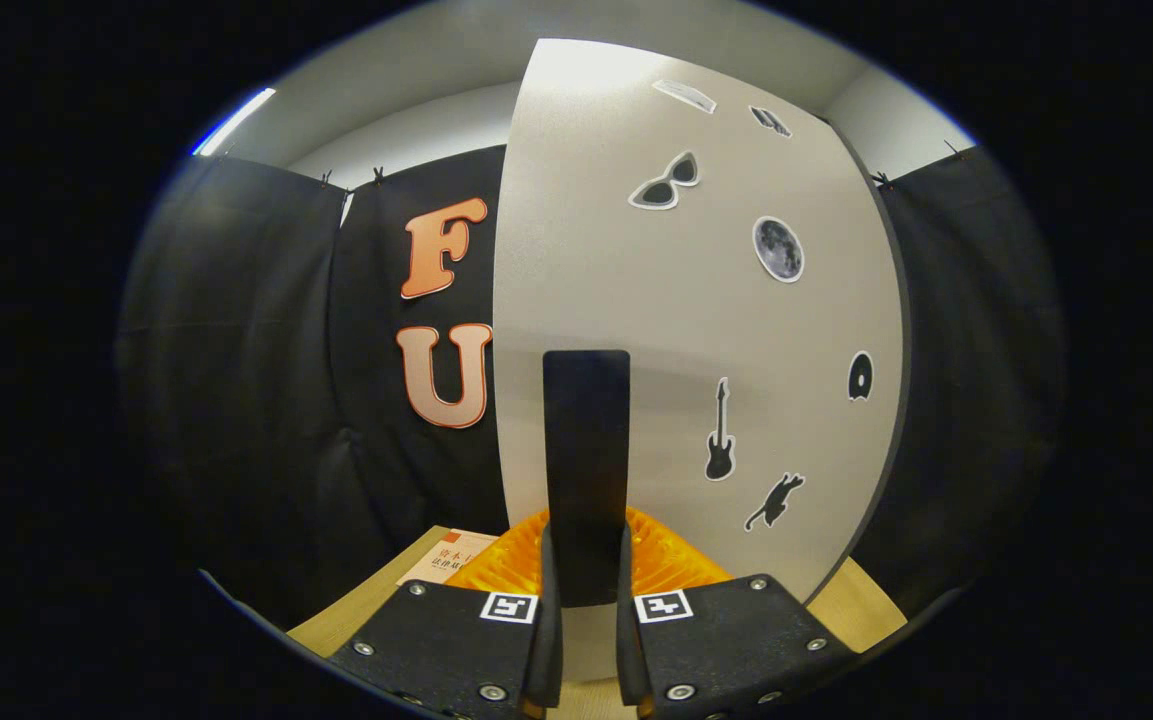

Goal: Open the shoe cabinet door, grab the shoes and put them into the shoe cabinet, then close the shoe cabinet door.

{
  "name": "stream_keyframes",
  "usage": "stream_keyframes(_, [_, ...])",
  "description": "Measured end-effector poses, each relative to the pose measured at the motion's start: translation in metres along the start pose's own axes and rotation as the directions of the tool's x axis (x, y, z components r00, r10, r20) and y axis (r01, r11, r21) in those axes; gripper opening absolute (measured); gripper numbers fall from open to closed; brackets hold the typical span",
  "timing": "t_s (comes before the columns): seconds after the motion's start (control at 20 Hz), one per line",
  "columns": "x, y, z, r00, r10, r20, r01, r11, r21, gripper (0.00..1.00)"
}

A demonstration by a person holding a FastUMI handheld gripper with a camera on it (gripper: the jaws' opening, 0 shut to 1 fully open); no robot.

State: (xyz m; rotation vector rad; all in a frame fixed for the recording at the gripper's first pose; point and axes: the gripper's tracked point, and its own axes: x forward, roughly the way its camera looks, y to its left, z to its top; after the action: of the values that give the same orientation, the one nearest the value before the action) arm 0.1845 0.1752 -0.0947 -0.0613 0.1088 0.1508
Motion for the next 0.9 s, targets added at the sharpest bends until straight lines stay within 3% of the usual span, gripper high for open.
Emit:
stream_keyframes(0.55, [-0.071, -0.049, -0.005, 0.998, -0.055, 0.000, 0.055, 0.998, 0.006, 0.18])
stream_keyframes(0.9, [-0.111, -0.107, -0.010, 1.000, -0.026, -0.002, 0.026, 1.000, 0.010, 0.18])
